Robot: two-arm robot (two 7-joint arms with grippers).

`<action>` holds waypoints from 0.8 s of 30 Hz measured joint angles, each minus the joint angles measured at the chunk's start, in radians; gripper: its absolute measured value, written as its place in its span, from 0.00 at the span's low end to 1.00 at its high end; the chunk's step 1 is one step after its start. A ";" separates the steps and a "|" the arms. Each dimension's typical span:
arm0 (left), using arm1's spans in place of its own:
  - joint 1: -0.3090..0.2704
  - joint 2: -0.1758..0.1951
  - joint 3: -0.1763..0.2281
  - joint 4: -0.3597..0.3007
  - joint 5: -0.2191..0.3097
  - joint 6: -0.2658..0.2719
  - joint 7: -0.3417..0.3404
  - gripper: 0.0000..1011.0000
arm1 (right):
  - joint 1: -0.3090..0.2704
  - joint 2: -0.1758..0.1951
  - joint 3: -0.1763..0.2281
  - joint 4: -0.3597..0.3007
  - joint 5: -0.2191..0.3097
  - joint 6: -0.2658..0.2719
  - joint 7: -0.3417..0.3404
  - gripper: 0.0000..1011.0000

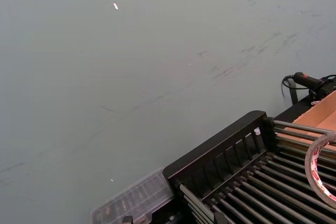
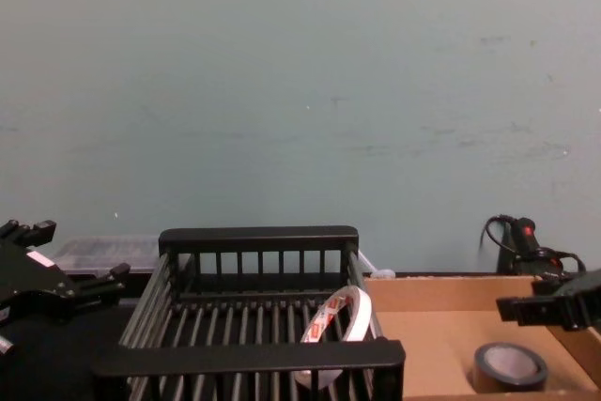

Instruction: Pick up the white tape and place it into the black box , Pick up the silver tape and place it into the brown box.

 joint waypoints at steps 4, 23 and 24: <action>0.000 0.000 0.000 0.000 0.000 0.000 0.000 0.99 | 0.000 0.000 0.000 0.000 0.000 0.000 0.000 0.69; 0.000 0.000 0.000 0.000 0.000 0.000 0.000 0.99 | -0.012 -0.004 0.014 -0.009 -0.008 -0.013 -0.013 0.99; 0.000 0.000 0.000 0.000 0.000 0.000 0.000 0.99 | -0.017 -0.006 0.019 -0.012 -0.010 -0.019 -0.019 0.99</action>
